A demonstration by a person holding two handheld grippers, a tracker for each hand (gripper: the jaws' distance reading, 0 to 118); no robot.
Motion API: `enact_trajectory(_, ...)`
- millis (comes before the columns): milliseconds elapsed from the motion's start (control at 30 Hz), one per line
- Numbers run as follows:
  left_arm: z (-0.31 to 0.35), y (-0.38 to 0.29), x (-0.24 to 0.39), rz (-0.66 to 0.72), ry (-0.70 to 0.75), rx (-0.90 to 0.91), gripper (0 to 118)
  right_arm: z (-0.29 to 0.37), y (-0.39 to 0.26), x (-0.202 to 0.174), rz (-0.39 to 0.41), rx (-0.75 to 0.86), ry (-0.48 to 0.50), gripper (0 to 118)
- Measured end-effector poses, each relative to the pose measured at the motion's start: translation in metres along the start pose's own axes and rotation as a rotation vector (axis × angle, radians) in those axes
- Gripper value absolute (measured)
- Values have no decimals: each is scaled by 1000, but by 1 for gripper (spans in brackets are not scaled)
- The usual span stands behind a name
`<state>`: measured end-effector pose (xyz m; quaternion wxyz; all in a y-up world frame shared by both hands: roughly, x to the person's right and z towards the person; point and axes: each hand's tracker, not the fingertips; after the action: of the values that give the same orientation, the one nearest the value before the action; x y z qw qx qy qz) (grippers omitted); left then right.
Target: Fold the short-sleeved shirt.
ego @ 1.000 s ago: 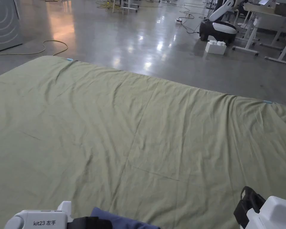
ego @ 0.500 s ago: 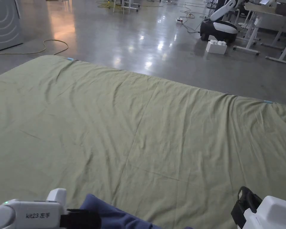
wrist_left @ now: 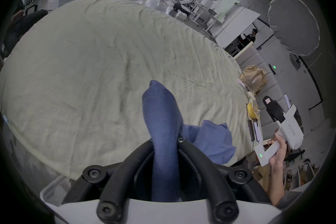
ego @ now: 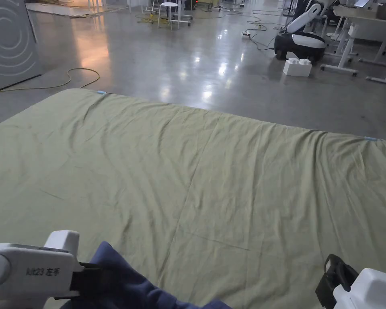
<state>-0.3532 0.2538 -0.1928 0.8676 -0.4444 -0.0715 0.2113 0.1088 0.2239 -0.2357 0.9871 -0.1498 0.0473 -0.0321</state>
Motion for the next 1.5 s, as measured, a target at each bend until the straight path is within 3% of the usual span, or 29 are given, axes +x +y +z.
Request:
enact_trajectory(200,-15,-3,57,-109,57,-37,9,-1,0,3,-17,3,5,1)
enact_trajectory(467,-39,-17,129,-109,19,-101,9,-1,-3,11,-26,-6,3,1)
enact_trajectory(800,-124,-58,200,-149,33,-188,10,3,-9,23,-36,-26,-22,1)
enact_trajectory(1067,-176,-93,223,-155,78,-226,12,8,-10,31,-34,-37,-42,1)
enact_trajectory(1167,-178,-95,218,-96,49,-214,18,8,-11,34,-40,-46,-47,1)
enact_trajectory(1333,-160,-81,204,-22,-143,-232,66,10,-11,36,-32,-54,-48,1)
enact_trajectory(1500,-134,-66,192,-85,-143,-165,68,10,-12,39,-29,-61,-54,1)
